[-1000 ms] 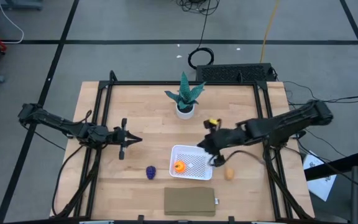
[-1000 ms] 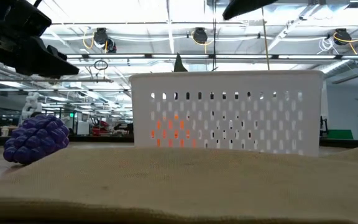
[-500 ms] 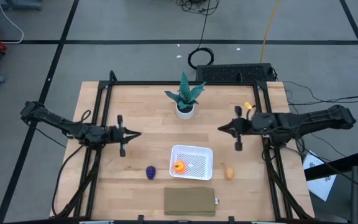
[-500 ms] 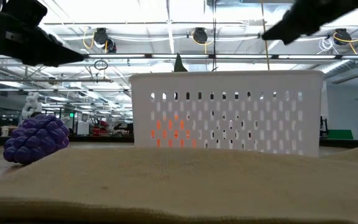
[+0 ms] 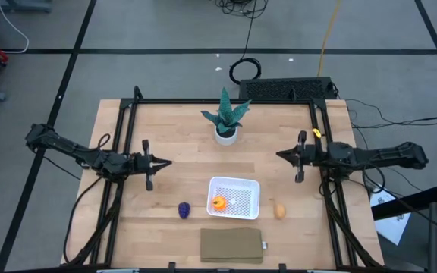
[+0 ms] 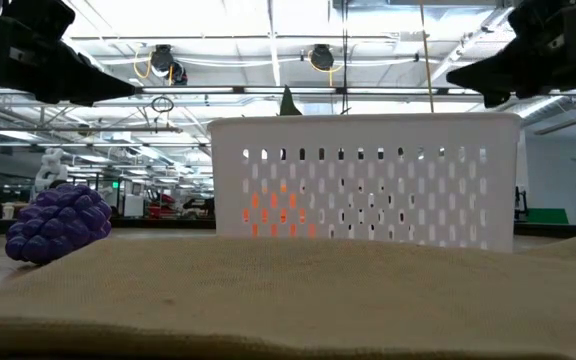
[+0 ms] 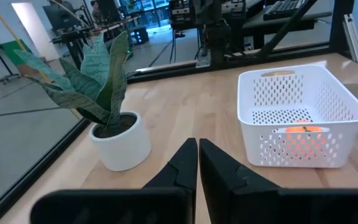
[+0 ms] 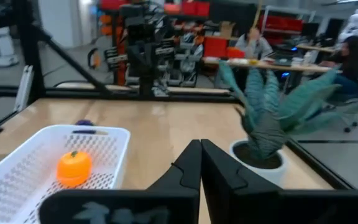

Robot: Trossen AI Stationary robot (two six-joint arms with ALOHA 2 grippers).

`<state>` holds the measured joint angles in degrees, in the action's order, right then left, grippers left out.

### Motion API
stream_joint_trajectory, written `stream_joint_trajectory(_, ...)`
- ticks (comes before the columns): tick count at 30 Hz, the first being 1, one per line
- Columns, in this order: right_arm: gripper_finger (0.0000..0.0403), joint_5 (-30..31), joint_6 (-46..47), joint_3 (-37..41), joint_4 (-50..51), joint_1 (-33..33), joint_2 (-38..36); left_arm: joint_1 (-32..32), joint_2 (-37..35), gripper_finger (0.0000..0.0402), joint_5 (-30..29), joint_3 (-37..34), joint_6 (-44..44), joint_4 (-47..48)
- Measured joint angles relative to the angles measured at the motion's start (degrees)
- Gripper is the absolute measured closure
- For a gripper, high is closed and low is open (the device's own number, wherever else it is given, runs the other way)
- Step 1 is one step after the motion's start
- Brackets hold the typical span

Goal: Pick and placing Produce into tupperware
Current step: Put the purple grapes into the white basket

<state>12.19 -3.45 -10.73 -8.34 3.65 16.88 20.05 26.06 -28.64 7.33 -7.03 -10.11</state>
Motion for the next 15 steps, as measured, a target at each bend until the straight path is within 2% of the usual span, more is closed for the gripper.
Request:
stream_joint_trajectory(6, 0.0403, -0.7, 2.8, 1.1, 1.2, -2.0, -4.2, 0.0, 0.0, 0.0380, 0.0, 0.0, -0.2, 0.0)
stream_joint_trajectory(11, 0.0403, -6.4, 3.5, 1.1, 1.4, -2.0, -6.3, 0.0, 0.0, 0.0380, 0.1, 0.0, -0.7, 0.5)
stream_joint_trajectory(15, 0.0403, -6.3, 3.3, 1.1, 3.6, -2.3, -6.5, 0.0, 0.0, 0.0380, 3.9, 0.0, 0.7, 2.0)
